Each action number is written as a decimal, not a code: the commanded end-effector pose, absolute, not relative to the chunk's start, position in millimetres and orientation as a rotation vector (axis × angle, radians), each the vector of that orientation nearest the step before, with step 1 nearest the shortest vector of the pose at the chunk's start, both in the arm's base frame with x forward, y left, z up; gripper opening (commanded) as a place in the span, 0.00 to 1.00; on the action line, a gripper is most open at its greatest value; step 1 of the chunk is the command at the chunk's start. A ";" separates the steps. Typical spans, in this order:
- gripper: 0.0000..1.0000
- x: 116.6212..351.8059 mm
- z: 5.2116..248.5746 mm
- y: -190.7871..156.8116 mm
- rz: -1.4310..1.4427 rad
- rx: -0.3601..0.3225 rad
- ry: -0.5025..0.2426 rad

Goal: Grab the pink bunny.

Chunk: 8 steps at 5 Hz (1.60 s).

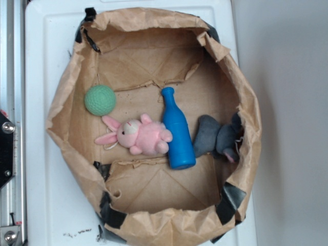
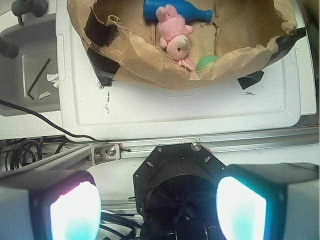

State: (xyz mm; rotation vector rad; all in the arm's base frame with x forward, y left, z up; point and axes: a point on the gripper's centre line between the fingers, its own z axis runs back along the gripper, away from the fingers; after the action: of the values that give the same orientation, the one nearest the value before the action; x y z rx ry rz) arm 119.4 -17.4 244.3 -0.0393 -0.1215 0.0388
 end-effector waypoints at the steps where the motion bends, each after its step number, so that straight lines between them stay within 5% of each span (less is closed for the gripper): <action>1: 1.00 119.4 244.3 -17.4 0.039 -0.039 -0.122; 4: 1.00 271.6 229.0 29.4 -0.079 0.007 -0.192; 5: 1.00 289.8 209.4 30.8 -0.328 -0.020 -0.203; 8: 1.00 289.8 209.4 30.8 -0.328 -0.020 -0.203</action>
State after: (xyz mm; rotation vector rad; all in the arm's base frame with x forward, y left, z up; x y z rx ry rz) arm 286.5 37.5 191.7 -0.0367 -0.1507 -0.3272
